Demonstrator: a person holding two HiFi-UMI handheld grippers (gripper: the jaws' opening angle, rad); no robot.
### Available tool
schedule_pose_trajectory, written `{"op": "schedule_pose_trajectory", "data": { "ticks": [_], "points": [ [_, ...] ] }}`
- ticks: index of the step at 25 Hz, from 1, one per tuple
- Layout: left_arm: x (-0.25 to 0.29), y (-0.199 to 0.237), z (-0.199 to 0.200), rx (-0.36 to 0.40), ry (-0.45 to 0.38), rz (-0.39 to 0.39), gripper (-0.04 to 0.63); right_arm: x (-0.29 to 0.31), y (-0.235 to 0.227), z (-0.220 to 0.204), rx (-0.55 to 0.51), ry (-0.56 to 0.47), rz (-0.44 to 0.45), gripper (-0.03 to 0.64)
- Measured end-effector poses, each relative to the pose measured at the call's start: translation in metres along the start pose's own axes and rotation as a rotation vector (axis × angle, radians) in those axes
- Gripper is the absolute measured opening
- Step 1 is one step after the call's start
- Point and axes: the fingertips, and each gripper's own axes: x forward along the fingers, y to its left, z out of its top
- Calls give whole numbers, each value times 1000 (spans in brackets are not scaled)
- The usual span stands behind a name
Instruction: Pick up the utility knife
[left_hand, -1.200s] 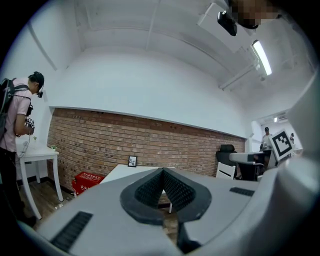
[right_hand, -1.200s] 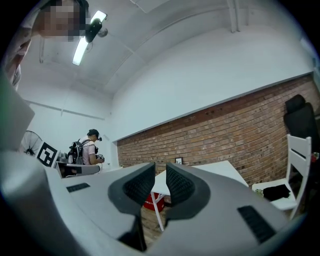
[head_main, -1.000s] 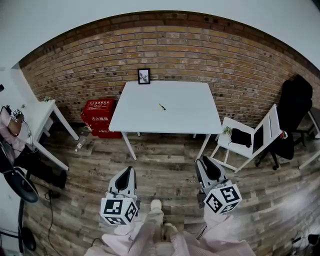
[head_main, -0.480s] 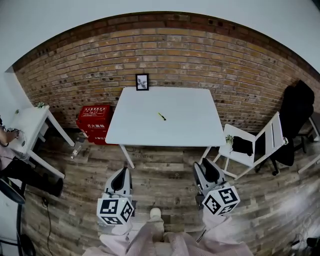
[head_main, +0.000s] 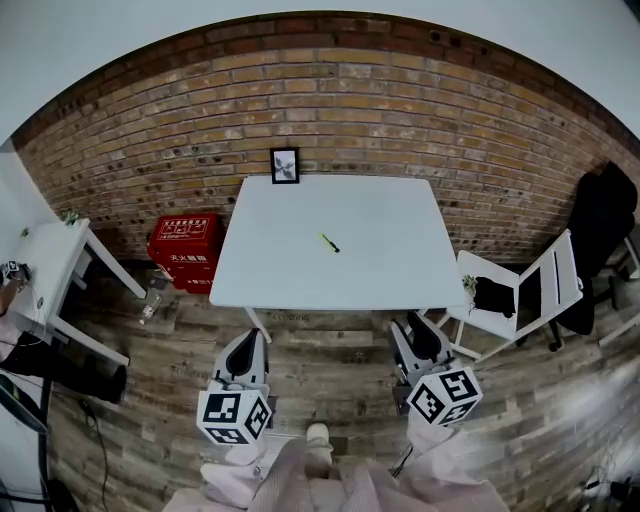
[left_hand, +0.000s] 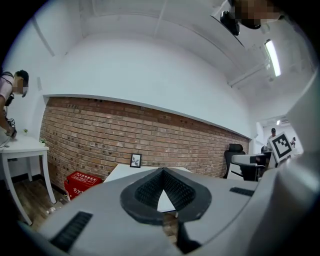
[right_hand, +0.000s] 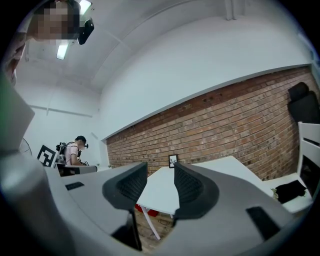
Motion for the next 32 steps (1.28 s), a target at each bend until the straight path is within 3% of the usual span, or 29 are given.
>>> {"op": "schedule_pose_trajectory", "data": {
  "ticks": [18, 32],
  "points": [
    [82, 37, -1, -10, 26, -64, -6, 76, -19, -9, -20, 27, -41, 150],
    [167, 70, -18, -44, 104, -14, -6, 175, -65, -29, 22, 125, 0, 149]
  ]
}}
